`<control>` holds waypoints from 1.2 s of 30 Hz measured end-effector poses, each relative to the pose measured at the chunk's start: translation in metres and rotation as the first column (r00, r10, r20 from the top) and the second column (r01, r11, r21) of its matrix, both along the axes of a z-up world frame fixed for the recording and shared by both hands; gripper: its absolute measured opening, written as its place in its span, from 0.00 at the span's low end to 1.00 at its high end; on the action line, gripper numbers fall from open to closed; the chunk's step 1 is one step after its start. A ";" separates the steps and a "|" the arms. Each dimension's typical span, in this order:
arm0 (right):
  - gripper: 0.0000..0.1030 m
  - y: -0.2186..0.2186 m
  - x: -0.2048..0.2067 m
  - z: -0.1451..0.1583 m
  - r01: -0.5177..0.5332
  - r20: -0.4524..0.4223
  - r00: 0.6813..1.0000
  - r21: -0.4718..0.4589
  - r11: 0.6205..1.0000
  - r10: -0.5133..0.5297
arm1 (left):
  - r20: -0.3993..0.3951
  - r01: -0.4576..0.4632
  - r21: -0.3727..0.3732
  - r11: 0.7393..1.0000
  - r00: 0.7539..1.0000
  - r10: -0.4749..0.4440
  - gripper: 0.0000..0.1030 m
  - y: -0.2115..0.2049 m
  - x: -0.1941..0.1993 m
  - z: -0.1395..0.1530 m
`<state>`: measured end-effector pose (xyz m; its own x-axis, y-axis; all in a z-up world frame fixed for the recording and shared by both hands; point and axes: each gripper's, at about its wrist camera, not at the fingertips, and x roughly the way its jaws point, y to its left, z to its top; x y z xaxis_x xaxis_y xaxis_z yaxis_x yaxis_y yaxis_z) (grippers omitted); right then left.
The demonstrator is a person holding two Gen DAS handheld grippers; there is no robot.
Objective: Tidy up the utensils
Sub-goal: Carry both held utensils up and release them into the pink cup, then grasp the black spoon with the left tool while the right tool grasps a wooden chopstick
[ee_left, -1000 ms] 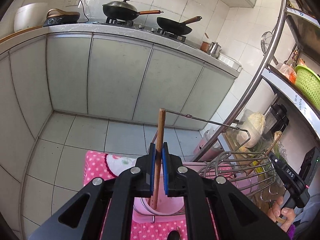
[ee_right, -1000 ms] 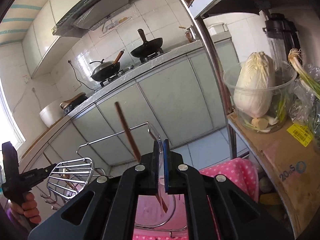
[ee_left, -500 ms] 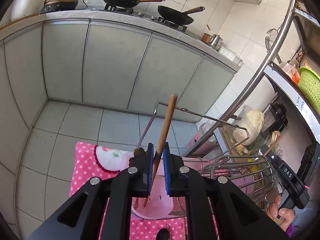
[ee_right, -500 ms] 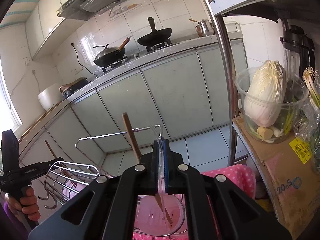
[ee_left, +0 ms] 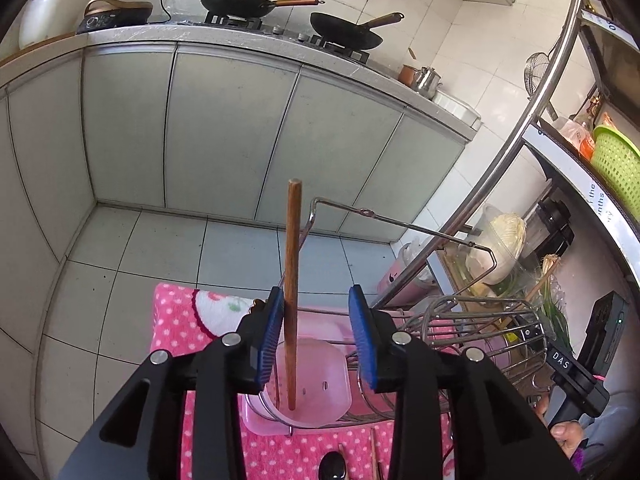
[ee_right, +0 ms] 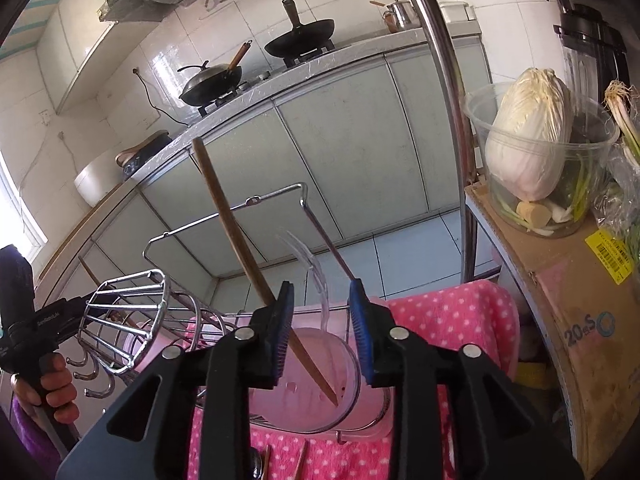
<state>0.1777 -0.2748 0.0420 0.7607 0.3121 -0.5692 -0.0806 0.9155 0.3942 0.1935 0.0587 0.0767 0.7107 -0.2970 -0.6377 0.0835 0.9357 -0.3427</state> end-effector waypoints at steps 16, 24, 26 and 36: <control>0.35 -0.012 -0.050 0.012 0.038 0.037 0.999 -0.019 0.999 -0.038 | 0.026 -0.045 0.012 0.999 0.999 0.044 0.32 0.019 -0.028 0.017; 0.35 -0.007 -0.085 0.010 0.032 0.042 0.999 -0.012 0.999 -0.031 | 0.040 -0.032 0.013 0.999 0.999 0.031 0.32 0.026 -0.067 0.014; 0.35 -0.001 -0.095 0.006 0.012 0.037 0.999 -0.013 1.000 -0.011 | 0.040 -0.014 0.010 1.000 0.999 0.014 0.32 0.022 -0.079 0.008; 0.35 0.034 -0.111 -0.043 -0.083 -0.098 0.992 -0.021 0.996 0.081 | -0.118 0.125 0.037 0.991 0.986 -0.120 0.31 -0.021 -0.115 -0.069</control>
